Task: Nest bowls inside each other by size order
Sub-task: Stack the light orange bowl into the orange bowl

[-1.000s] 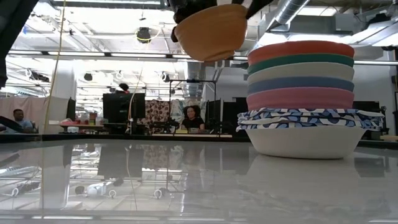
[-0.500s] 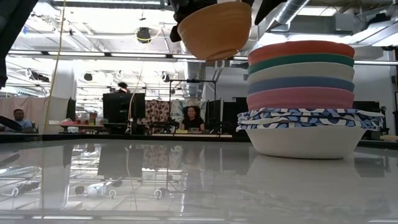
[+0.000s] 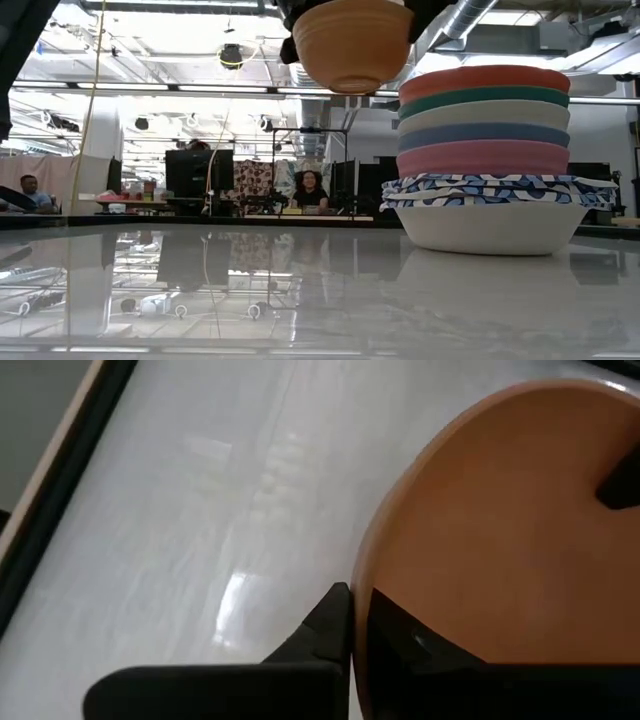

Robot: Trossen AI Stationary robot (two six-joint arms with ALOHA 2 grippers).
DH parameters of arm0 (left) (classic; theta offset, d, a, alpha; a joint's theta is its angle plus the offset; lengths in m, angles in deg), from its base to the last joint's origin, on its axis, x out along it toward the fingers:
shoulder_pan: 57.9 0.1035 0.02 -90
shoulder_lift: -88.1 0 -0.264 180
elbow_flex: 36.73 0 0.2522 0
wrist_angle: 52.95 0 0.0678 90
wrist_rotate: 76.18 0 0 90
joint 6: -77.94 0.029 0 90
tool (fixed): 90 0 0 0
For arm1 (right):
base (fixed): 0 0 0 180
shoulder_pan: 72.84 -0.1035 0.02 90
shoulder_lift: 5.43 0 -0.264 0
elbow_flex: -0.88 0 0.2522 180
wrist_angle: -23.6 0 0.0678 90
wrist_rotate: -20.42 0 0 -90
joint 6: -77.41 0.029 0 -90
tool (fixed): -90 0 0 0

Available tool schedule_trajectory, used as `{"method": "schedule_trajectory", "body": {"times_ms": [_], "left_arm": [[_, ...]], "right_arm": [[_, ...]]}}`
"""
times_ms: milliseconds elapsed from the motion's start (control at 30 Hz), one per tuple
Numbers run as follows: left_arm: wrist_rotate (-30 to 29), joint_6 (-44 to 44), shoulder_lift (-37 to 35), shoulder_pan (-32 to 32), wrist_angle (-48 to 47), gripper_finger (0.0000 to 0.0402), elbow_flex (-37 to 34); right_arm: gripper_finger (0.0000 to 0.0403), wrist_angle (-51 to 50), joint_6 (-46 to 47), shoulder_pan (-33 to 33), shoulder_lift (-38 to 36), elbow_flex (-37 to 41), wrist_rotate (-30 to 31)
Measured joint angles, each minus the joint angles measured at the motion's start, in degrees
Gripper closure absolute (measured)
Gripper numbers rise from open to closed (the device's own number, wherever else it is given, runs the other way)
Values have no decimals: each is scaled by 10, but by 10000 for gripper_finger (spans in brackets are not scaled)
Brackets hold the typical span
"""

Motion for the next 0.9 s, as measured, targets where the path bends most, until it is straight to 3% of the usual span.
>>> {"method": "schedule_trajectory", "body": {"times_ms": [233,400,633,900], "left_arm": [[2,67,0,-6,13,375,0],[34,128,0,-10,14,301,0],[42,134,-2,5,-5,193,32],[30,159,-6,32,-87,172,113]], "right_arm": [[389,0,13,0,0,0,0],[389,-3,30,3,0,0,-1],[390,0,53,26,-2,-1,2],[390,21,67,86,-2,-1,1]]}}
